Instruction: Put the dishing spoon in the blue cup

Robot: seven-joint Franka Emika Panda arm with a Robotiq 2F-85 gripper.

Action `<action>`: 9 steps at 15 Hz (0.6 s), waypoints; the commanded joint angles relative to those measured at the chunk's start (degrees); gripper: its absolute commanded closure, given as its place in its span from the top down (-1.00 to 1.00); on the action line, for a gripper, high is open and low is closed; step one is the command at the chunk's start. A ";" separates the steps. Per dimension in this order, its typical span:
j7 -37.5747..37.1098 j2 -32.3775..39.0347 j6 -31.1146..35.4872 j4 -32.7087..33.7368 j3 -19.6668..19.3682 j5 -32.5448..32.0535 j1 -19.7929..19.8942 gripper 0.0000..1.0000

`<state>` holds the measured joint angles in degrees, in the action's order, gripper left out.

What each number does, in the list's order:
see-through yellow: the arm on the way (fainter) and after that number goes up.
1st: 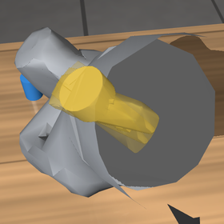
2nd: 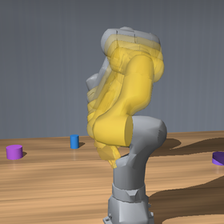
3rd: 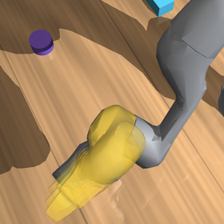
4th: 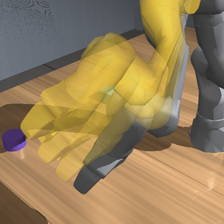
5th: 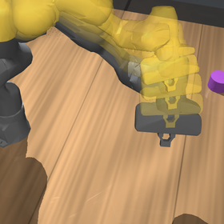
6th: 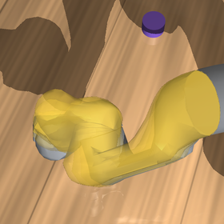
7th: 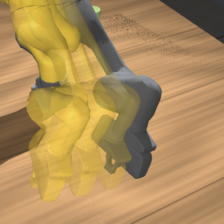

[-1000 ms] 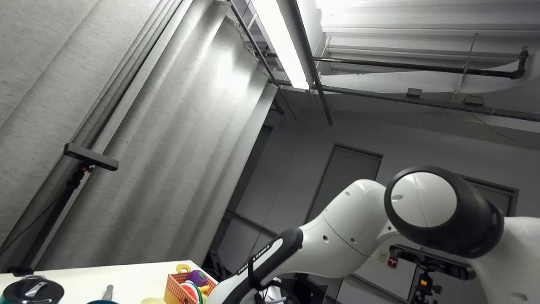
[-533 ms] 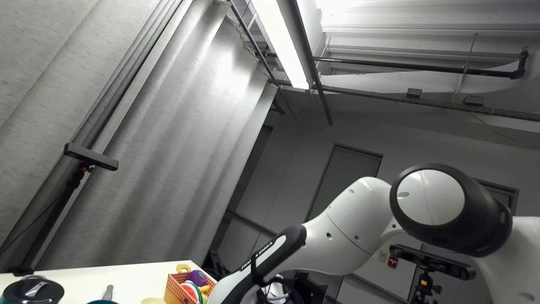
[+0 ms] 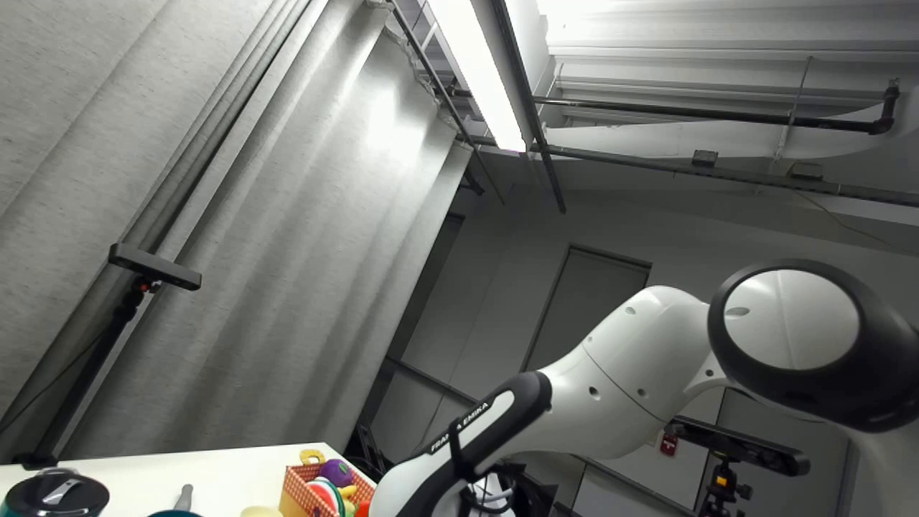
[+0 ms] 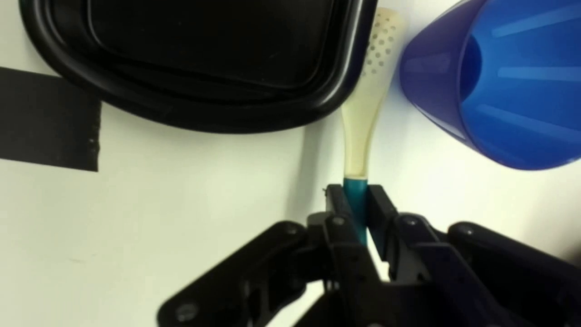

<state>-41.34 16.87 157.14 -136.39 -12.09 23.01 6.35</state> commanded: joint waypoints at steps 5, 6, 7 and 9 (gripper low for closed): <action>-16.96 -10.52 1.21 -6.82 -6.54 -19.43 -5.69 -0.92; -18.72 -10.89 0.63 -6.36 -6.71 -21.86 -5.60 -0.92; -20.14 -11.09 0.07 -5.49 -6.84 -24.13 -5.18 -0.92; -21.70 -11.91 -0.59 -4.81 -6.87 -27.60 -4.12 -0.92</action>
<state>-59.56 8.33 158.91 -140.70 -18.06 0.93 1.56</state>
